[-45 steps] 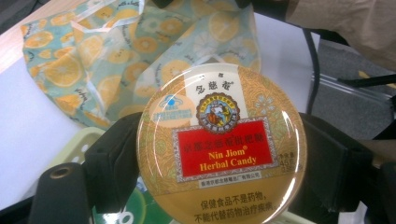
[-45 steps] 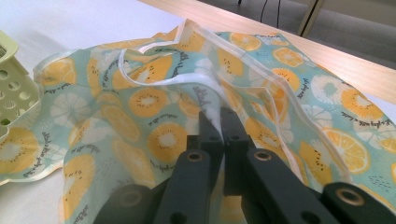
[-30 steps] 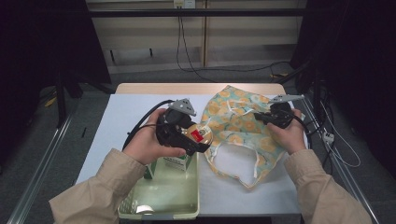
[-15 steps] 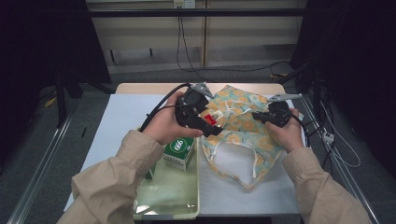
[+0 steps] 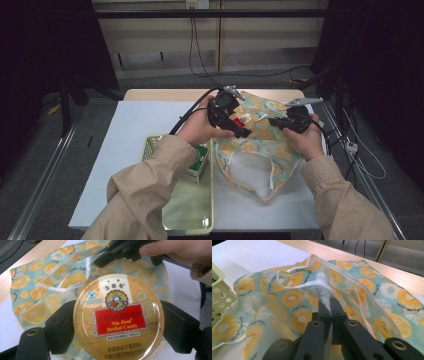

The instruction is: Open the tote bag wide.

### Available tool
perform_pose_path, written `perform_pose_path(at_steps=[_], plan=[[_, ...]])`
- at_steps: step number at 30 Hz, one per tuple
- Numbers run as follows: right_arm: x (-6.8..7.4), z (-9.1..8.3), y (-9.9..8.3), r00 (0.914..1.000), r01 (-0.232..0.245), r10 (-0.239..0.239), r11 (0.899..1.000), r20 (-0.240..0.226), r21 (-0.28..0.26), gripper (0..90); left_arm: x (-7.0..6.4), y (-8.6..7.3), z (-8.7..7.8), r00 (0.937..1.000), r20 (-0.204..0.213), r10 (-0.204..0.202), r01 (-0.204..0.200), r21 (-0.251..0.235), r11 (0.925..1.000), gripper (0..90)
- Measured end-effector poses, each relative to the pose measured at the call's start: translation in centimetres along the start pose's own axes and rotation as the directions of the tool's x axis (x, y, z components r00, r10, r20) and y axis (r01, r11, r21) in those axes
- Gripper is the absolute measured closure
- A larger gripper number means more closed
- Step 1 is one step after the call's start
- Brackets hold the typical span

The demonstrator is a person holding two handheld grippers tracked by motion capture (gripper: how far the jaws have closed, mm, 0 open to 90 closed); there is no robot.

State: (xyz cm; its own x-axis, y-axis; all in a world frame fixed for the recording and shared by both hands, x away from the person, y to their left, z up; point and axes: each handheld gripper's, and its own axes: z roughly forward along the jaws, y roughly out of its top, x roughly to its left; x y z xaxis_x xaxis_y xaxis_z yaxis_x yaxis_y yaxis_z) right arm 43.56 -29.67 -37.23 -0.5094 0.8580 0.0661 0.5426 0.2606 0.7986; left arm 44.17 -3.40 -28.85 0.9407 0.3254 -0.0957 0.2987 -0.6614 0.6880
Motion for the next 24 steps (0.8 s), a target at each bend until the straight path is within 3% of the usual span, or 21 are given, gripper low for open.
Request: perform_pose_path(at_steps=[10,16,24], plan=[[-0.3,-0.2,0.0,0.9998,-0.018,0.018,1.000,0.002,-0.013,90.0,0.1,-0.2,2.3,1.0000,0.004,0.007,-0.007,0.000,1.0000,20.6],[-0.2,-0.1,0.3,0.9999,-0.016,0.016,1.000,0.000,-0.016,90.0,0.2,-0.2,3.4,1.0000,0.004,-0.003,0.003,-0.033,0.9995,20.6],[-0.1,-0.3,0.6,0.9998,-0.022,0.021,0.999,-0.004,-0.029,90.0,0.4,-0.5,4.6,0.9999,0.003,-0.015,0.015,-0.011,0.9998,20.6]])
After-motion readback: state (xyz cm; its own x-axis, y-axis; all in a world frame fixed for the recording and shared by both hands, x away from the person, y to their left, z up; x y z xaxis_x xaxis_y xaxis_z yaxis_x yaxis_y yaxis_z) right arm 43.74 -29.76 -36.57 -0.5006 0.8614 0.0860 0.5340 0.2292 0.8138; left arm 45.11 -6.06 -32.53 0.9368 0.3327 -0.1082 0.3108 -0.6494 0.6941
